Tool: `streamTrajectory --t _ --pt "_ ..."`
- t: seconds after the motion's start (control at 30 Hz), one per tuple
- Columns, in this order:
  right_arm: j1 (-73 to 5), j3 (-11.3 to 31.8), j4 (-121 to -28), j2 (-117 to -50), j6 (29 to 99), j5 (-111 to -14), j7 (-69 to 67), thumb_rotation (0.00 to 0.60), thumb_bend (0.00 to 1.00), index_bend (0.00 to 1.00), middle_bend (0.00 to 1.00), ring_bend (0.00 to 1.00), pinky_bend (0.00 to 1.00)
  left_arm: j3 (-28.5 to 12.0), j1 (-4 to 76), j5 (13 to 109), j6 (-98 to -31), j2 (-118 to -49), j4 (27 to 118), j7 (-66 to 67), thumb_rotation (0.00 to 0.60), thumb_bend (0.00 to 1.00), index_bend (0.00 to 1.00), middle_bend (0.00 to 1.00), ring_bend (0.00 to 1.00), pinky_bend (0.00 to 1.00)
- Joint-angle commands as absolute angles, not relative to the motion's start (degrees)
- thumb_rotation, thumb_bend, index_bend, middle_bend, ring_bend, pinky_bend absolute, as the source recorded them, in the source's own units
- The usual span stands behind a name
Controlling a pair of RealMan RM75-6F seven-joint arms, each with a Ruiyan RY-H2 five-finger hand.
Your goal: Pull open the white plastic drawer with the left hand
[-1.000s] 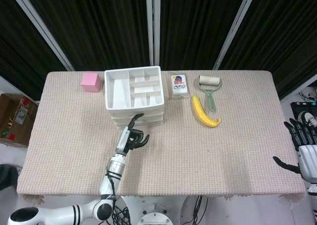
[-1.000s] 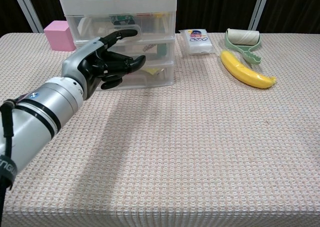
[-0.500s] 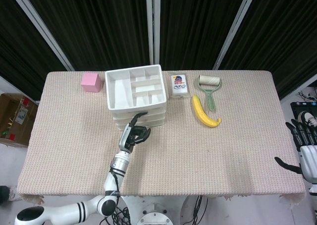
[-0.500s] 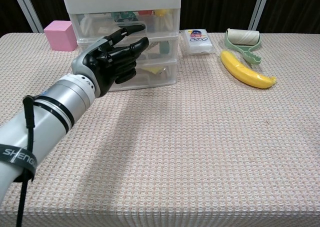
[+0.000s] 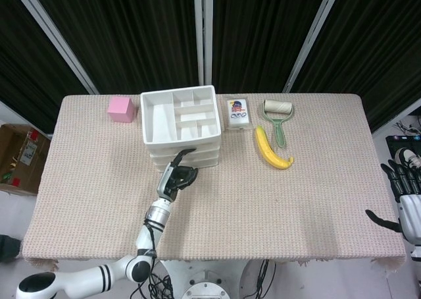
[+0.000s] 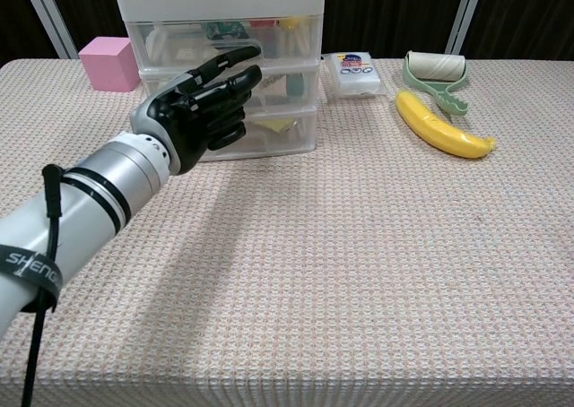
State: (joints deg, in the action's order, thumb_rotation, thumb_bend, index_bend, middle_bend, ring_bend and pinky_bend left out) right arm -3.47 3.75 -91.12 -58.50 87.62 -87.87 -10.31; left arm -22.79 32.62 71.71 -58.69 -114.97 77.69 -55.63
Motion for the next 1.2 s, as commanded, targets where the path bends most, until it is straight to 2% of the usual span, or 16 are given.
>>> streamTrajectory --t 0.03,0.53,0.6,0.67,0.7,0.8,0.93,1.07,1.2 --pt "-3.4 3.7 -91.2 -58.5 87.7 -88.0 -10.2 0.600 0.05 0.00 0.01 0.00 0.00 -21.9 32.0 72.2 -58.6 -114.3 78.4 -56.4 0.600 0.40 0.57 0.92 1.00 1.00" --pt "-3.2 3.3 -93.1 -58.2 87.6 -88.6 -8.1 0.600 0.05 0.00 0.01 0.00 0.00 -16.5 27.6 75.8 -61.5 -111.3 83.9 -61.3 0.600 0.40 0.59 0.91 1.00 1.00" --pt "-3.2 3.3 -93.3 -58.2 87.6 -88.7 -7.9 0.600 0.05 0.00 0.01 0.00 0.00 -15.9 27.4 76.0 -61.7 -111.0 84.4 -60.8 0.600 0.40 0.56 0.91 1.00 1.00" --pt "-3.2 3.3 -93.5 -58.2 87.6 -88.7 -7.7 0.600 0.05 0.00 0.01 0.00 0.00 -15.3 27.3 76.3 -62.0 -110.8 84.7 -59.2 0.600 0.40 0.47 0.91 1.00 1.00" --pt "-3.2 3.2 -93.6 -58.2 87.6 -88.8 -7.6 0.600 0.05 0.00 0.01 0.00 0.00 -14.8 27.2 76.5 -62.4 -110.6 84.8 -57.2 0.600 0.40 0.42 0.90 1.00 1.00" --pt "-3.2 3.2 -93.8 -58.0 87.8 -89.1 -7.4 0.600 0.05 0.00 0.01 0.00 0.00 -12.7 26.6 78.1 -65.2 -109.8 84.5 -47.1 0.600 0.40 0.36 0.89 1.00 1.00" --pt "-3.1 3.3 -93.9 -57.7 88.1 -89.1 -7.4 0.600 0.05 0.00 0.01 0.00 0.00 -10.1 25.6 82.7 -70.6 -106.4 86.3 -31.0 0.600 0.40 0.39 0.89 1.00 1.00" --pt "-3.2 3.4 -93.9 -57.3 88.2 -89.5 -7.4 0.600 0.05 0.00 0.01 0.00 0.00 -10.8 25.6 86.6 -75.0 -101.1 89.8 -14.9 0.600 0.39 0.39 0.88 1.00 1.00" --pt "-3.2 3.6 -94.1 -57.1 88.7 -90.0 -7.5 0.600 0.05 0.00 0.01 0.00 0.00 -13.3 26.5 88.0 -76.3 -95.4 93.7 -1.8 0.600 0.36 0.33 0.88 1.00 1.00"
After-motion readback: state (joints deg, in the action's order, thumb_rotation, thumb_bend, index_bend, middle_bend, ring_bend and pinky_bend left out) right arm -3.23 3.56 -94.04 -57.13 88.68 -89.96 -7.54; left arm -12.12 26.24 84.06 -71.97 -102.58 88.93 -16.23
